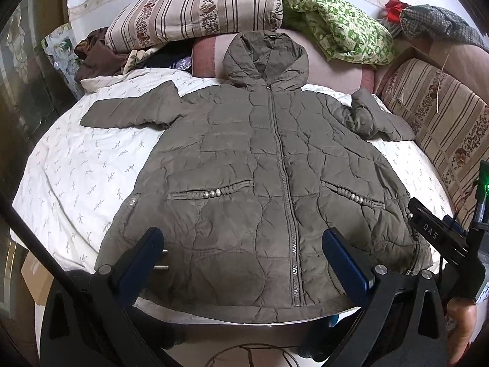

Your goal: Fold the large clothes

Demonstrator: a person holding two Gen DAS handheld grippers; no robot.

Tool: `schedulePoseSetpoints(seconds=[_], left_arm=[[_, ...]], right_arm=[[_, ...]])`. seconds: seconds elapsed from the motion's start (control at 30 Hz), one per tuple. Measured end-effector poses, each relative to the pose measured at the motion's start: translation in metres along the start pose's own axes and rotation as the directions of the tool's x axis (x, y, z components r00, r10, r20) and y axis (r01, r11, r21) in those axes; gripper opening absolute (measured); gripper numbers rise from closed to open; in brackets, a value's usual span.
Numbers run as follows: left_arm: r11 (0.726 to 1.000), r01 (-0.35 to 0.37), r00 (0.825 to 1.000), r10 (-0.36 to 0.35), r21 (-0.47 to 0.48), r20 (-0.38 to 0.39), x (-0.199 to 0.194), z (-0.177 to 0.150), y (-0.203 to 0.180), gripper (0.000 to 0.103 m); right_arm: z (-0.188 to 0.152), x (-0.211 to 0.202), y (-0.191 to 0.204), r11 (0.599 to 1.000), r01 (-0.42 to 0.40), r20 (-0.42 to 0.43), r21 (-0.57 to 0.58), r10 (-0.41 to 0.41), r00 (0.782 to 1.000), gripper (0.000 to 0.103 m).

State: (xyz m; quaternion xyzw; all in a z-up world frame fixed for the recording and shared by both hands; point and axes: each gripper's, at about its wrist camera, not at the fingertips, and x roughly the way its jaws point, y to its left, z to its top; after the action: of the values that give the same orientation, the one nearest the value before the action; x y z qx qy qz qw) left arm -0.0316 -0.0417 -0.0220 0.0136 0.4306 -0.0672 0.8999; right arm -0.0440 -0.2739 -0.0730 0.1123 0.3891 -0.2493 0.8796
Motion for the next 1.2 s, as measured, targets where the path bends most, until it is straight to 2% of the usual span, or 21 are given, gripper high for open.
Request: schedulePoseSetpoints(seconds=[0.13, 0.33, 0.47, 0.57, 0.67, 0.77, 0.83, 0.87, 0.9, 0.93, 0.97, 1.0, 1.07, 1.1, 1.13, 1.2], left_arm=[[1.000, -0.013, 1.000, 0.013, -0.002, -0.005, 0.005, 0.005, 0.009, 0.103], [0.991, -0.113, 0.993, 0.114, -0.069, 0.005, 0.016, 0.011, 0.047, 0.103], [0.980, -0.176, 0.984, 0.175, -0.097, -0.019, 0.028, 0.012, 0.078, 0.103], [0.967, -0.225, 0.974, 0.223, -0.121, -0.033, 0.038, 0.015, 0.107, 0.103], [0.958, -0.253, 0.967, 0.249, -0.134, -0.044, 0.055, 0.015, 0.135, 0.103], [0.962, -0.229, 0.971, 0.216, -0.151, -0.100, 0.084, 0.012, 0.159, 0.103], [0.965, -0.201, 0.971, 0.173, -0.169, -0.166, 0.105, 0.009, 0.169, 0.103], [0.970, -0.162, 0.974, 0.127, -0.182, -0.189, 0.115, 0.006, 0.173, 0.103], [0.972, -0.140, 0.974, 0.101, -0.189, -0.202, 0.121, 0.002, 0.174, 0.097], [0.973, -0.136, 0.968, 0.090, -0.187, -0.235, 0.131, -0.002, 0.175, 0.091], [0.973, -0.145, 0.959, 0.095, -0.177, -0.267, 0.137, -0.005, 0.174, 0.076], [0.975, -0.146, 0.947, 0.089, -0.167, -0.308, 0.144, -0.010, 0.175, 0.067], [0.972, -0.141, 0.943, 0.075, -0.186, -0.326, 0.150, -0.015, 0.180, 0.067], [0.972, -0.135, 0.944, 0.066, -0.194, -0.324, 0.150, -0.016, 0.183, 0.067], [0.972, -0.133, 0.944, 0.065, -0.195, -0.323, 0.149, -0.016, 0.184, 0.067], [0.975, -0.133, 0.949, 0.075, -0.176, -0.305, 0.142, -0.013, 0.182, 0.065]], right_arm=[[-0.001, 0.002, 0.002, 1.000, 0.003, -0.011, -0.007, -0.003, 1.000, 0.092], [-0.003, 0.004, 0.005, 1.000, 0.018, -0.023, -0.025, -0.018, 1.000, 0.092], [-0.002, 0.009, 0.006, 0.999, 0.009, -0.042, -0.036, -0.011, 0.999, 0.092], [0.007, 0.022, -0.011, 1.000, -0.008, -0.072, -0.005, 0.007, 0.997, 0.092], [0.012, 0.042, -0.035, 0.999, 0.034, -0.124, 0.031, -0.030, 0.992, 0.092], [0.010, 0.063, -0.042, 0.999, 0.052, -0.177, 0.002, -0.051, 0.983, 0.092], [0.003, 0.078, -0.038, 1.000, 0.011, -0.229, -0.021, -0.016, 0.973, 0.092], [0.000, 0.083, -0.035, 1.000, -0.011, -0.253, -0.023, 0.005, 0.967, 0.091], [-0.005, 0.088, -0.033, 0.999, -0.036, -0.279, -0.020, 0.029, 0.960, 0.087], [-0.010, 0.093, -0.031, 0.999, -0.052, -0.311, -0.014, 0.045, 0.949, 0.075], [-0.014, 0.094, -0.030, 0.999, -0.047, -0.319, -0.015, 0.039, 0.947, 0.069], [-0.017, 0.093, -0.029, 0.999, -0.046, -0.322, -0.027, 0.035, 0.946, 0.064], [-0.021, 0.087, -0.027, 0.997, -0.047, -0.324, -0.068, 0.023, 0.946, 0.046], [-0.024, 0.083, -0.025, 0.995, -0.045, -0.322, -0.088, 0.015, 0.947, 0.041], [-0.029, 0.078, -0.022, 0.992, -0.040, -0.321, -0.116, 0.001, 0.947, 0.037], [-0.037, 0.072, -0.017, 0.987, -0.022, -0.315, -0.162, -0.031, 0.949, 0.037]])
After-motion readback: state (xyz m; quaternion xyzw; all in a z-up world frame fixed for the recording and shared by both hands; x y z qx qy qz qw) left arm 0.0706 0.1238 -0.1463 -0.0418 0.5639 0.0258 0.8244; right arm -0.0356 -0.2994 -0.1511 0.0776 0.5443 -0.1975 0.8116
